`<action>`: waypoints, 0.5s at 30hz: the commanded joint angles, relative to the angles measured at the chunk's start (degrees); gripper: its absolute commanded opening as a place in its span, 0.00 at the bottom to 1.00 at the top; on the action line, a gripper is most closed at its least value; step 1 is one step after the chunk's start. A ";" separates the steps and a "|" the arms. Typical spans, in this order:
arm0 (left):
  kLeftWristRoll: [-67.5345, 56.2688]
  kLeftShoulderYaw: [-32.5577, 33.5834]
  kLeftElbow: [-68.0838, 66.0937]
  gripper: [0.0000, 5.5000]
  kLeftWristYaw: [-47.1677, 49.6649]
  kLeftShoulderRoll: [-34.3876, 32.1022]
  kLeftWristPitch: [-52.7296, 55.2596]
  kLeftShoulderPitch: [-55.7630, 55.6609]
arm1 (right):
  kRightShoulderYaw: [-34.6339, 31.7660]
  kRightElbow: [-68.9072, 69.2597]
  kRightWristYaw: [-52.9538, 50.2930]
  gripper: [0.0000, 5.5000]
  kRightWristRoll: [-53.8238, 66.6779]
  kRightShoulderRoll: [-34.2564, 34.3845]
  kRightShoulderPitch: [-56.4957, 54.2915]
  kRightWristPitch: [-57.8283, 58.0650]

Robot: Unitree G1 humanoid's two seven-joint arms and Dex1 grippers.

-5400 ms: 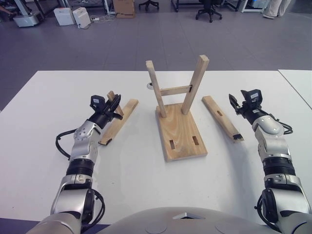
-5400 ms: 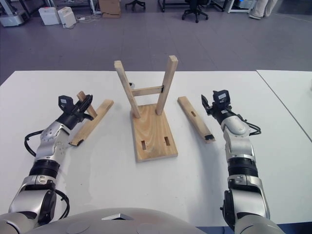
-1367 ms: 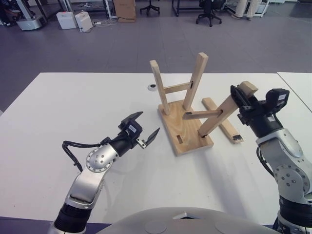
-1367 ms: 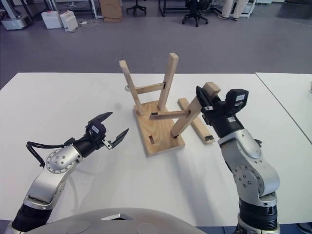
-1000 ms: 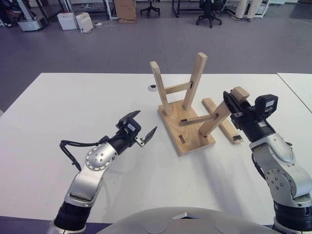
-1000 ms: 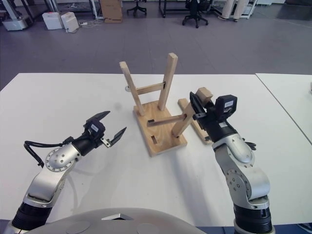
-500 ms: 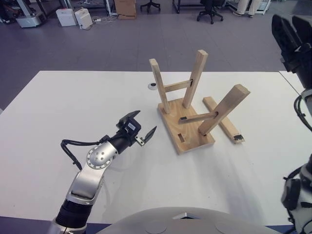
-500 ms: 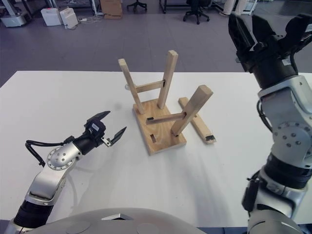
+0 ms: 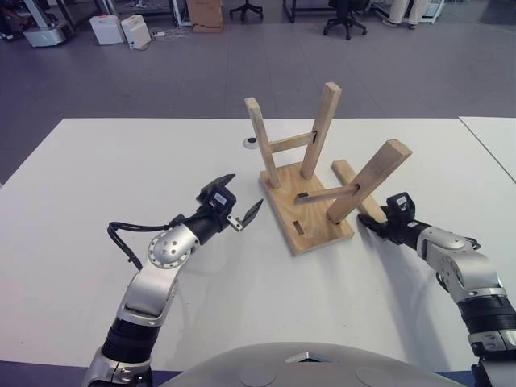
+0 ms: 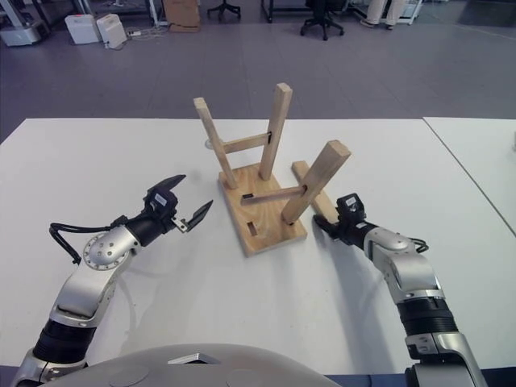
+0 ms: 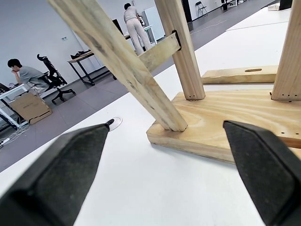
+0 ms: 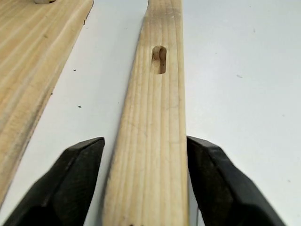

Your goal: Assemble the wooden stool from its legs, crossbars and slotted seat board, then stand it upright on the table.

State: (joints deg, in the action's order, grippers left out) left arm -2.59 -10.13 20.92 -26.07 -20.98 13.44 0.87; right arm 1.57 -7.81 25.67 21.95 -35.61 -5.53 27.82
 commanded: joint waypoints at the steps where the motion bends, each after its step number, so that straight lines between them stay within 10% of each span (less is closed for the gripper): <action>1: -0.34 -0.26 0.25 0.81 -0.18 0.59 1.05 -1.59 | -1.04 -1.79 -0.81 0.44 -2.27 1.43 -1.25 1.27; 10: -16.87 13.82 3.36 0.81 4.26 5.82 13.46 -32.30 | -16.38 5.36 -2.94 0.38 -0.19 -1.35 -17.08 -7.06; 15: -27.33 19.70 -14.89 0.81 2.45 8.87 14.17 -58.89 | -12.99 14.03 3.95 0.38 2.06 -2.68 -34.30 -8.53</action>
State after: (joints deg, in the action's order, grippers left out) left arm -25.42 6.66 12.26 -23.03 -13.35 25.95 -49.51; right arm -13.24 1.89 27.01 22.53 -37.76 -32.46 20.82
